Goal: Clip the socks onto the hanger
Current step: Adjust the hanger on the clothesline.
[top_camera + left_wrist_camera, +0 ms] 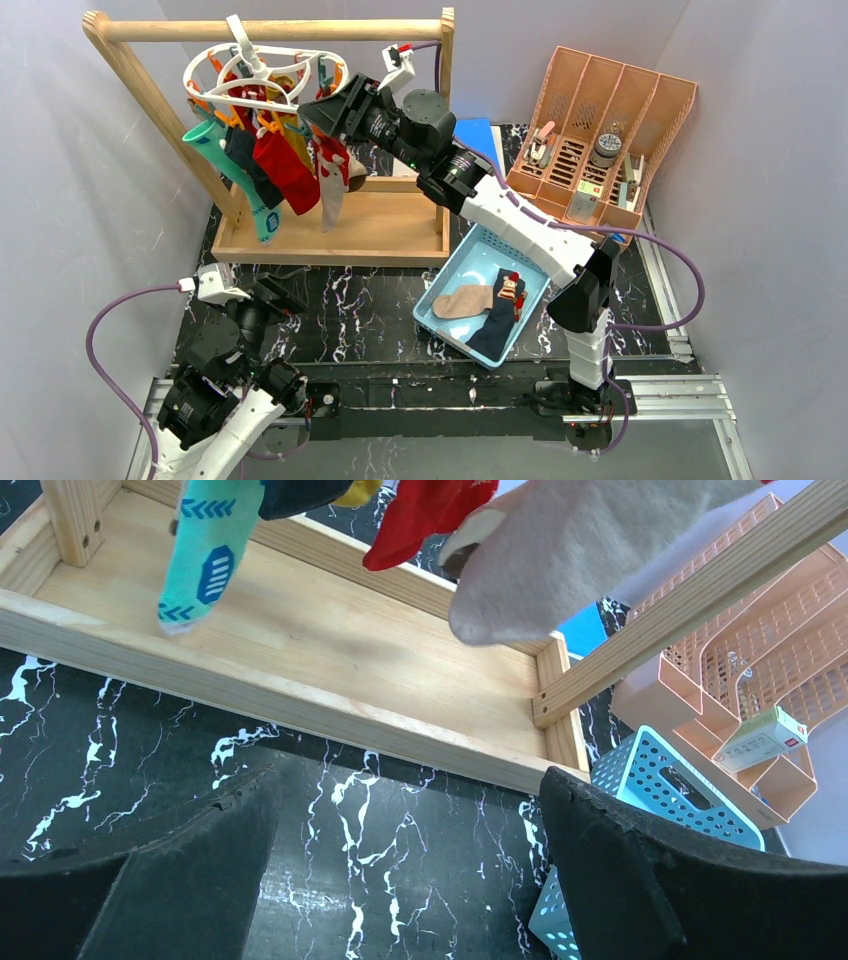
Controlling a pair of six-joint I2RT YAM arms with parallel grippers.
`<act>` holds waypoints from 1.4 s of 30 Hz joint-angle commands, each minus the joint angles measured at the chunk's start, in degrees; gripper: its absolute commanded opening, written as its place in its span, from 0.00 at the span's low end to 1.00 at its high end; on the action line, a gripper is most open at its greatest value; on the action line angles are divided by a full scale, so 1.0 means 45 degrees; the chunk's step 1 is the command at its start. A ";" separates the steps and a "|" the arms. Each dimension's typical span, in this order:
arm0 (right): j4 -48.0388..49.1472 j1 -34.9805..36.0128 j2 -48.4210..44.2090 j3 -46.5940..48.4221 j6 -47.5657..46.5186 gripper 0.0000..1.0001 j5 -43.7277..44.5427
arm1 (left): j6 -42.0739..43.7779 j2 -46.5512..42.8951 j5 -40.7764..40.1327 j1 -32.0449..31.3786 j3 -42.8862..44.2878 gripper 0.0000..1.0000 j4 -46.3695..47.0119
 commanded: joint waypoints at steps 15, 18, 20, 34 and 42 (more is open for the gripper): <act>-0.1662 -0.0543 -0.2574 -0.0992 -0.2938 0.80 0.1339 | -0.0018 0.0031 -0.0377 -0.0052 0.0014 0.99 -0.0090; -0.2071 -0.0446 -0.3301 -0.1359 -0.3383 0.82 0.1123 | -0.0018 0.0064 -0.0376 -0.0052 0.0025 0.98 -0.0100; -0.2333 -0.0246 -0.3693 -0.1483 -0.3807 0.84 0.1078 | -0.0018 0.0071 -0.0340 -0.0052 0.0015 0.98 -0.0093; -0.2642 0.2604 -0.3315 -0.0199 -0.5995 0.62 -0.0298 | 0.0002 0.0069 -0.0324 -0.0052 0.0012 0.98 -0.0081; -0.1121 0.2628 -0.1432 0.0934 -0.5824 0.41 -0.0314 | -0.0018 0.0019 -0.0364 -0.0052 0.0013 0.99 -0.0126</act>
